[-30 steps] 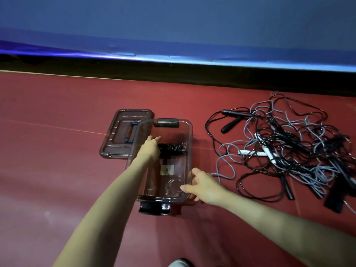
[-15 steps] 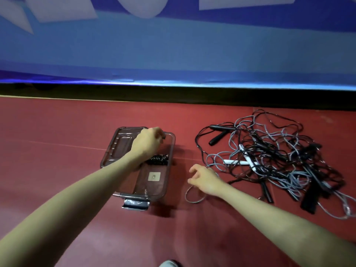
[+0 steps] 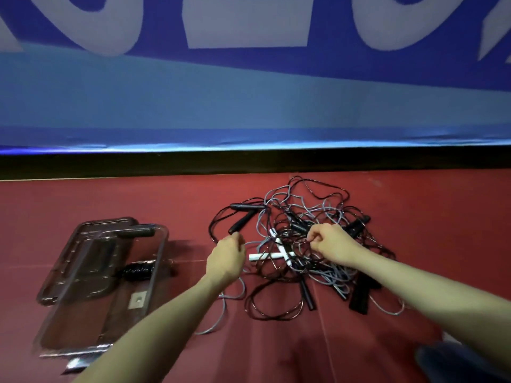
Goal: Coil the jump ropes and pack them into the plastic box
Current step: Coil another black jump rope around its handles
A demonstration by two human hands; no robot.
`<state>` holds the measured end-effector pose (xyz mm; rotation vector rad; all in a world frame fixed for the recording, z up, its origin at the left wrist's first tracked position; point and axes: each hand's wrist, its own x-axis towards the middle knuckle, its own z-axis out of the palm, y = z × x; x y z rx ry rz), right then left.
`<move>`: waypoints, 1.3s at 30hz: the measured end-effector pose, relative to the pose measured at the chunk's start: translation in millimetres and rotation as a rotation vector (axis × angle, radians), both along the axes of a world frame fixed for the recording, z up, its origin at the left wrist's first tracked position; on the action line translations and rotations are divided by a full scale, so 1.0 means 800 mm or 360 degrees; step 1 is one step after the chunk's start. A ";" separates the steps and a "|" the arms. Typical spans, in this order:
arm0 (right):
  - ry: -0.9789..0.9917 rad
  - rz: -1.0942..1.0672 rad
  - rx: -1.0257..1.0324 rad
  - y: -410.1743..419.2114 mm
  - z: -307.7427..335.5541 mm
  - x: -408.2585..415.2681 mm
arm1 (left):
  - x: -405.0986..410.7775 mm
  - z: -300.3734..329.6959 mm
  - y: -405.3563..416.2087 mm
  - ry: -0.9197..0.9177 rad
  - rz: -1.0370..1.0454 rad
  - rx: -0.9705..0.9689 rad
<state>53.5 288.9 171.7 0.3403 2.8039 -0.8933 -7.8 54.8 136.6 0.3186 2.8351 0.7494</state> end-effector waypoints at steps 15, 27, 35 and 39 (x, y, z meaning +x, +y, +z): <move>-0.0150 0.0054 0.0088 0.051 -0.134 0.050 | 0.037 -0.114 0.030 -0.0342 0.0170 0.0432; -0.0079 0.0135 0.0362 0.014 -0.171 0.048 | 0.045 -0.131 -0.010 -0.0236 -0.0098 0.0004; 0.0017 0.0296 0.0493 0.006 -0.169 0.031 | 0.060 -0.144 -0.006 -0.0540 -0.0039 -0.0342; -0.0123 0.0597 0.0576 -0.003 -0.176 0.031 | 0.064 -0.147 0.002 -0.0609 -0.0043 -0.0410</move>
